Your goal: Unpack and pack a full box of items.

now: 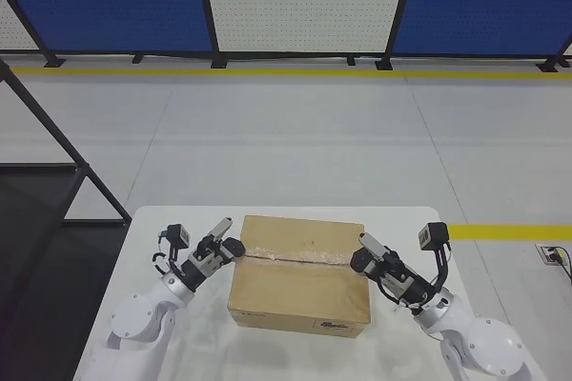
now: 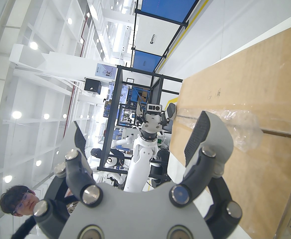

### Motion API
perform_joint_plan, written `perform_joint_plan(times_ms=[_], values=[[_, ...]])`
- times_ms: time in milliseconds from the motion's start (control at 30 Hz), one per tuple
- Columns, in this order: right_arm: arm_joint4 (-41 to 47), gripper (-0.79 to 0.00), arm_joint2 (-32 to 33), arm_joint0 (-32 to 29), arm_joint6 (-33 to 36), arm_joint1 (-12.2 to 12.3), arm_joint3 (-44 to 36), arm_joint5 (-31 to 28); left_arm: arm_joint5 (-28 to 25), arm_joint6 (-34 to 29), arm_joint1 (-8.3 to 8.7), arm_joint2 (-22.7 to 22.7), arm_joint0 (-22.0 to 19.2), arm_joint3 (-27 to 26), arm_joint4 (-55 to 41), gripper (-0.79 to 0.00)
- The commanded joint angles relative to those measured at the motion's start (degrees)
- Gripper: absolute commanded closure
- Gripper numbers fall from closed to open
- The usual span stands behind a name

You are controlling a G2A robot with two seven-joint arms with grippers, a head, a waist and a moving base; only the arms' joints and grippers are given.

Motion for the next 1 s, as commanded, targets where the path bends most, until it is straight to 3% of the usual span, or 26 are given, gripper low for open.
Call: perform_joint_plan(times_ms=[0, 167, 200, 233, 267, 367, 567, 967], values=[[0.0, -0.785, 0.0, 0.0, 0.0, 0.0, 0.0, 0.0, 0.07, -0.01, 0.05, -0.11, -0.24, 0.19, -0.08, -0.785], [0.25, -0.785, -0.51, -0.3, 0.12, -0.08, -0.3, -0.61, 0.25, -0.22, 0.09, 0.24, -0.98, 0.98, 0.04, -0.785], [4.48, -0.785, 9.4, -0.5, 2.73, 0.81, -10.69, 1.84, 0.31, -0.34, 0.1, 0.4, -1.14, 1.12, 0.14, -0.785], [10.07, -0.785, 21.13, -4.88, 9.28, 1.87, -18.16, 10.67, 0.38, -0.52, 0.1, 0.59, -1.29, 1.26, 0.24, -0.785], [14.03, -0.785, 28.77, -8.4, 15.29, 2.43, -22.06, 16.1, 0.36, -0.73, 0.1, 0.77, -1.45, 1.39, 0.38, -0.785], [17.58, -0.785, 38.86, -12.66, 23.81, 3.16, -25.15, 21.29, 0.32, -0.89, 0.07, 1.33, -1.88, 1.88, 0.54, -0.785], [17.3, -0.785, 38.04, -12.01, 27.66, 4.12, -24.2, 23.45, 0.02, -0.6, 0.04, 1.9, -2.48, 2.39, 0.56, -0.785], [14.76, -0.785, 35.49, -10.39, 24.74, 4.96, -23.51, 26.27, -0.34, -0.69, 0.2, 1.88, -2.56, 2.0, -0.16, -0.785]])
